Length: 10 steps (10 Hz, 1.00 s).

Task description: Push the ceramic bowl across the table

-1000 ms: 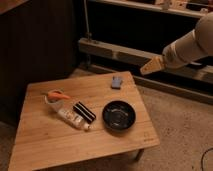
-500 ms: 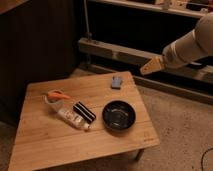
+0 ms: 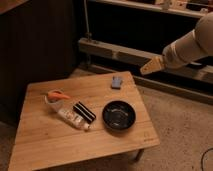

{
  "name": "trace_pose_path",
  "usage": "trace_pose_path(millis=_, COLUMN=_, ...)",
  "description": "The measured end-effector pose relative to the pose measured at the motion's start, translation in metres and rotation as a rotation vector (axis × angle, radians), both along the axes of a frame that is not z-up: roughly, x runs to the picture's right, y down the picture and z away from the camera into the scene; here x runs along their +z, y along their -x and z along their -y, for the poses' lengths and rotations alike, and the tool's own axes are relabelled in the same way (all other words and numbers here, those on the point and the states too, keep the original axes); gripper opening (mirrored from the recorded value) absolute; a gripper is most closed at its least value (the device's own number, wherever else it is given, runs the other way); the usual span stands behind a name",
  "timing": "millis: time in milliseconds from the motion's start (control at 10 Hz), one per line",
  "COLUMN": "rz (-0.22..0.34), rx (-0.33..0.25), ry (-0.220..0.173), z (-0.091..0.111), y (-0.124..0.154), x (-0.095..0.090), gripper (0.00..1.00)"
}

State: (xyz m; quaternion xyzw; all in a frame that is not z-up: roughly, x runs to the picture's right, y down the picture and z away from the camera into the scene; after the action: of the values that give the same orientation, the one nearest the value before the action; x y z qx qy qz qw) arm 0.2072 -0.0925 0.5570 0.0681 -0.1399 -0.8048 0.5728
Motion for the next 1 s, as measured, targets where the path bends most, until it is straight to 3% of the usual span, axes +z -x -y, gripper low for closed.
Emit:
trace_pose_path(millis=200, rz=0.000, rx=0.009, ry=0.018, z=-0.004, y=-0.002, x=0.001, gripper=0.75)
trace_pose_path(millis=400, rz=0.029, rx=0.044, ry=0.064, z=-0.028, y=-0.009, x=0.005, gripper=0.75)
trace_pose_path(millis=700, rz=0.048, rx=0.108, ry=0.130, z=-0.086, y=-0.010, x=-0.008, gripper=0.75)
trace_pose_path(millis=1000, rz=0.013, rx=0.149, ry=0.198, z=-0.139, y=-0.011, x=0.012, gripper=0.75)
